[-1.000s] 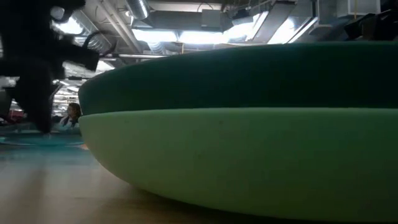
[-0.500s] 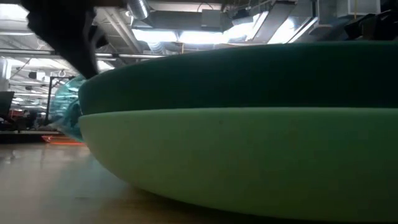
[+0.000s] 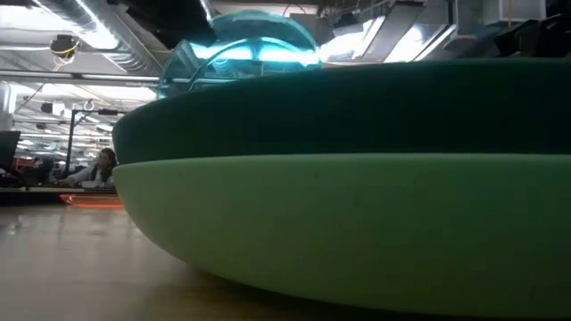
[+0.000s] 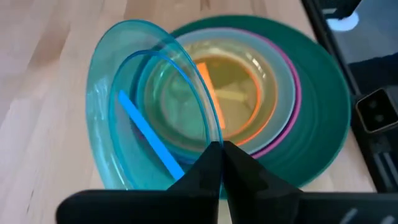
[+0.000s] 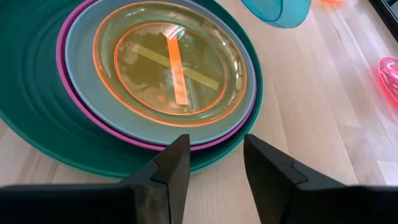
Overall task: Stack plastic plates
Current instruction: Stack the blue transparent plate on top of the bottom orange transparent plate
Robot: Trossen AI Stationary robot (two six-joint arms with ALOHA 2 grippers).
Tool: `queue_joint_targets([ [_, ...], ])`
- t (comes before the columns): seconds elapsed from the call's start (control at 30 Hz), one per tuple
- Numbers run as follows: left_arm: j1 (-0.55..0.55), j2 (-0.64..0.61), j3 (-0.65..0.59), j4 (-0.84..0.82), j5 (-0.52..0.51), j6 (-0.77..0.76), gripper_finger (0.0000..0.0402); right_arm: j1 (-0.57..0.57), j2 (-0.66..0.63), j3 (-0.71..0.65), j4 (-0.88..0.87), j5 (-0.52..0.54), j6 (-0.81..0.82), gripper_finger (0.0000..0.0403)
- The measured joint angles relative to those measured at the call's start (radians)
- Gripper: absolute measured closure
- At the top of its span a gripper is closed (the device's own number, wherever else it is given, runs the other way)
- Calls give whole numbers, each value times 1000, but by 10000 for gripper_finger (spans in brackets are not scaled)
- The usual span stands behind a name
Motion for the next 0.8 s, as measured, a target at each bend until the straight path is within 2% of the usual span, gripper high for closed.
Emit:
queue_joint_targets([
  [0.3, -1, 16, 0, 135, 14, 62, 394, 0, 0, 0, 0, 0, 0, 260],
  [0.53, -2, 103, 2, 313, 71, 168, 394, 0, 0, 0, 1, 0, 0, 260],
  [0.8, -1, 148, 1, 342, 65, 171, 394, 0, 0, 0, 1, -1, 3, 260],
])
